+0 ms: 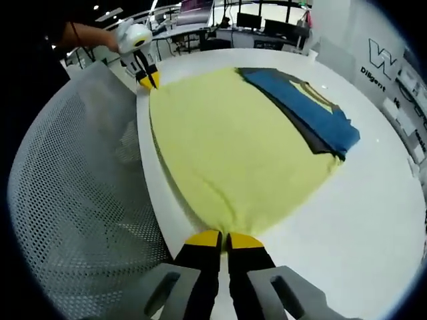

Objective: Fold the garment on the visible template until the final outline fits inside the template.

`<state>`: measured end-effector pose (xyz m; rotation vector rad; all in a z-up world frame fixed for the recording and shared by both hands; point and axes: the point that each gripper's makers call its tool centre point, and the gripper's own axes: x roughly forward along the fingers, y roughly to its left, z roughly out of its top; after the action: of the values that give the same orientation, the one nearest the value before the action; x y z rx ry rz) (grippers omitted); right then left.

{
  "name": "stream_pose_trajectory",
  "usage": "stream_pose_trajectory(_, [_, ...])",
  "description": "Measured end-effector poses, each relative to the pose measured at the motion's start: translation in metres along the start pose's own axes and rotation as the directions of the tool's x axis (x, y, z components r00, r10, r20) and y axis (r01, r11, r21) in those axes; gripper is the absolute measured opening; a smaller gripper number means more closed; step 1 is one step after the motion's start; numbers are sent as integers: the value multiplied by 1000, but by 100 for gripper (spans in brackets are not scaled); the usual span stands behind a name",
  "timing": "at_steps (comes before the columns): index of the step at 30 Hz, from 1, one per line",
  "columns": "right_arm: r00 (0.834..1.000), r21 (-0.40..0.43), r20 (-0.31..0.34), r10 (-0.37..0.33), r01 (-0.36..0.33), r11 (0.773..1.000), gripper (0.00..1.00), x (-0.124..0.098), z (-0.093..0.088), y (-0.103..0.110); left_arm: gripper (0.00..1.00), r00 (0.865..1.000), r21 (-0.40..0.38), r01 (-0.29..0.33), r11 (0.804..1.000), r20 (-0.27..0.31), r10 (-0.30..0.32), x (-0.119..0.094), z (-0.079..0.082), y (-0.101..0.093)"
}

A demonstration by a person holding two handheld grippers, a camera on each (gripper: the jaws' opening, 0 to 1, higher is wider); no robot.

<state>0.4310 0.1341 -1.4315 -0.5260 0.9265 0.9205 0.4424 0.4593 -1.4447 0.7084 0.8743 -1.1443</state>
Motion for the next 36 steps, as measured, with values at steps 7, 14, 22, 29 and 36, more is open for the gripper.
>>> stream_pose_trajectory(7, [1000, -7, 25, 0, 1, 1000, 0, -6, 6, -2, 2, 1000, -32, 7, 999, 10, -6, -6, 3, 2])
stream_pose_trajectory(14, [1000, -31, 28, 3, -2, 1000, 0, -7, 2, 3, 2, 1000, -31, 8, 999, 26, -7, -10, 7, 4])
stream_pose_trajectory(22, [999, -65, 49, -10, 13, 998, 0, -13, 7, 2, 2, 999, -13, 6, 1000, 46, -5, -19, 12, 8])
stream_pose_trajectory(29, [998, -100, 62, -15, 22, 995, 0, -23, 12, 0, 3, 997, 16, -3, 1000, 74, 2, -29, 18, 13])
stream_pose_trajectory(36, [996, -97, 83, -25, 33, 995, 0, -26, 23, -3, 3, 996, 37, -26, 999, 83, 23, -39, 23, 19])
